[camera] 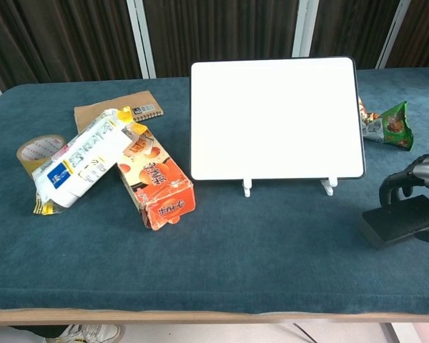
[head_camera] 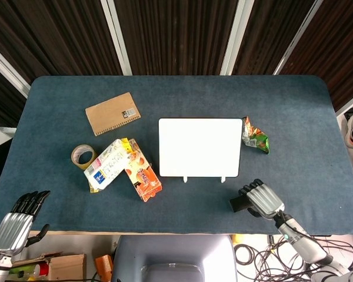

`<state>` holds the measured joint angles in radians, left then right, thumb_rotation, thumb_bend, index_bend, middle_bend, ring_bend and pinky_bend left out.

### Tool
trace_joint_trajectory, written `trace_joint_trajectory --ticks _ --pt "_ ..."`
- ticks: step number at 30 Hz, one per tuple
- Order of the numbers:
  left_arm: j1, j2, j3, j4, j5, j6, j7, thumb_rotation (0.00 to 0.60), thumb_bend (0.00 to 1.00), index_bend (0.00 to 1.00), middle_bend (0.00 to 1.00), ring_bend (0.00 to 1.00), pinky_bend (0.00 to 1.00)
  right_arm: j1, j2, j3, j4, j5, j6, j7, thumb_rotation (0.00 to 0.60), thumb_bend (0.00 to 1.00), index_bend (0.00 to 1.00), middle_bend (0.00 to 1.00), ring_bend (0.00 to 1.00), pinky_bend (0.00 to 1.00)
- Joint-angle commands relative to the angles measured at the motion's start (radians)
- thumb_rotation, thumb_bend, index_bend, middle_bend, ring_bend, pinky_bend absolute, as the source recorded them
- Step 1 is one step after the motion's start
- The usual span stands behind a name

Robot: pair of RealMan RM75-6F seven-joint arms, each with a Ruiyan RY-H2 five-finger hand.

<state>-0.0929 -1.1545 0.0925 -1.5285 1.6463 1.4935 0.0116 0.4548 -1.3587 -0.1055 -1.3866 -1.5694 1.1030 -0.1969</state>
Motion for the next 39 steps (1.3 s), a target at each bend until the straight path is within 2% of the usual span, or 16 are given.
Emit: trace_joint_trajectory --ticks 1,5,8,11,16,18,22,26,31,39 --pt "0.001 0.001 -0.001 0.000 0.001 0.002 -0.001 0.600 0.35 0.00 0.12 0.09 0.12 -0.004 0.001 0.012 -0.008 -0.028 0.037 0.020 0.600 0.22 0.74 0.44 0.41 0.32" --pt "0.001 0.002 -0.004 0.001 0.004 0.003 -0.007 0.600 0.35 0.00 0.12 0.09 0.12 0.001 0.002 0.043 -0.032 -0.050 0.081 0.025 0.600 0.22 0.76 0.46 0.43 0.33" --pt "0.001 0.002 -0.006 0.001 0.006 0.003 -0.008 0.600 0.35 0.00 0.12 0.09 0.12 0.015 -0.007 0.088 -0.063 -0.064 0.121 0.017 0.600 0.22 0.76 0.46 0.43 0.33" --pt "-0.001 0.003 -0.008 -0.003 0.005 -0.004 -0.006 0.600 0.35 0.00 0.12 0.09 0.12 0.042 -0.051 0.156 -0.072 -0.067 0.158 -0.052 0.600 0.22 0.75 0.46 0.43 0.34" --pt "-0.004 0.000 -0.008 -0.008 0.011 -0.009 0.001 0.600 0.35 0.00 0.12 0.09 0.12 0.136 -0.206 0.291 0.072 -0.069 0.192 -0.290 0.600 0.22 0.74 0.46 0.43 0.34" --pt "-0.004 0.000 -0.007 -0.007 0.014 -0.011 0.003 0.600 0.35 0.00 0.12 0.09 0.12 0.173 -0.257 0.321 0.136 -0.070 0.187 -0.344 0.600 0.22 0.73 0.46 0.43 0.34" --pt "-0.004 0.000 -0.007 -0.007 0.015 -0.011 0.003 0.600 0.35 0.00 0.12 0.09 0.12 0.196 -0.291 0.336 0.181 -0.065 0.181 -0.378 0.600 0.22 0.72 0.46 0.43 0.34" --pt "-0.001 0.005 -0.005 -0.002 0.019 -0.006 -0.010 0.600 0.35 0.00 0.12 0.09 0.12 0.271 -0.394 0.356 0.345 -0.074 0.163 -0.481 0.600 0.22 0.71 0.46 0.43 0.33" --pt "0.002 0.007 -0.003 0.007 0.022 -0.003 -0.024 0.600 0.35 0.00 0.12 0.09 0.12 0.293 -0.481 0.350 0.486 -0.057 0.167 -0.494 0.600 0.22 0.70 0.46 0.43 0.33" --pt "0.004 0.014 -0.004 -0.001 0.020 -0.003 -0.020 0.600 0.35 0.00 0.12 0.09 0.12 0.322 -0.545 0.346 0.595 -0.020 0.147 -0.452 0.600 0.22 0.66 0.46 0.43 0.33"
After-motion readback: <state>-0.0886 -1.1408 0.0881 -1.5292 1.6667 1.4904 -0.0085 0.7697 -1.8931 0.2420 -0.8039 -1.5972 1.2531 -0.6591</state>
